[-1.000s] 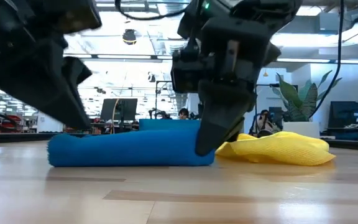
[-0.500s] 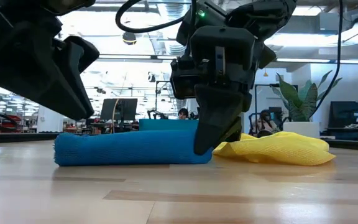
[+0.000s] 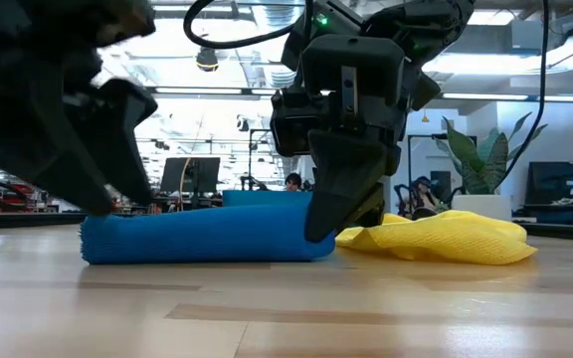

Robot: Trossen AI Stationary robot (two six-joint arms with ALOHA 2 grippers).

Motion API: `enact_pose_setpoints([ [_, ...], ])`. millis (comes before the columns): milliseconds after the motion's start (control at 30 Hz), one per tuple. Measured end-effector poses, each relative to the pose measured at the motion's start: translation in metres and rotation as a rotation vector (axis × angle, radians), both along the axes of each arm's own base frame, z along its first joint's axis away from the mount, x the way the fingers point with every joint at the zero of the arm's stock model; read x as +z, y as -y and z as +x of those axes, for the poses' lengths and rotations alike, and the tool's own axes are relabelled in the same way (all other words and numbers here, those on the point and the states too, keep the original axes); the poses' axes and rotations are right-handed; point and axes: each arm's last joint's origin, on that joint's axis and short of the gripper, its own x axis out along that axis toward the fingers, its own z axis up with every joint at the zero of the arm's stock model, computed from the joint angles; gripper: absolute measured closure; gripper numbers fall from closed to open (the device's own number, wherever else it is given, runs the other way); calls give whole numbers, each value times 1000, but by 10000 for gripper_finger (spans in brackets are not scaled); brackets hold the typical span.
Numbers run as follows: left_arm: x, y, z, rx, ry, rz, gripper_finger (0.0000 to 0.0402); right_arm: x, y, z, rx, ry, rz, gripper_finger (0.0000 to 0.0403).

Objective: Roll microfiber towels into tight, uniform cylinder then place into a basket
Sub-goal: Roll the blue towel

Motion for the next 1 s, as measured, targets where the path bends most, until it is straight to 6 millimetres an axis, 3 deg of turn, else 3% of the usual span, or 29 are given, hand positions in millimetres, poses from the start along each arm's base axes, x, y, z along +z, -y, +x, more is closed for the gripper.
enact_pose_setpoints([
  [533, -21, -5, 4, 92, -24, -16, 190, -1, 0, -1, 2, -12, 2, 381],
  [700, -25, -10, 5, 216, -26, -66, 249, 0, -1, -1, 39, -3, 17, 389],
  [900, -22, -8, 10, 190, -50, -195, 376, 0, -5, -5, 95, -30, 77, 382],
  [1000, -20, -5, 14, 179, -81, -358, 384, 1, -10, -6, 129, -47, 143, 387],
])
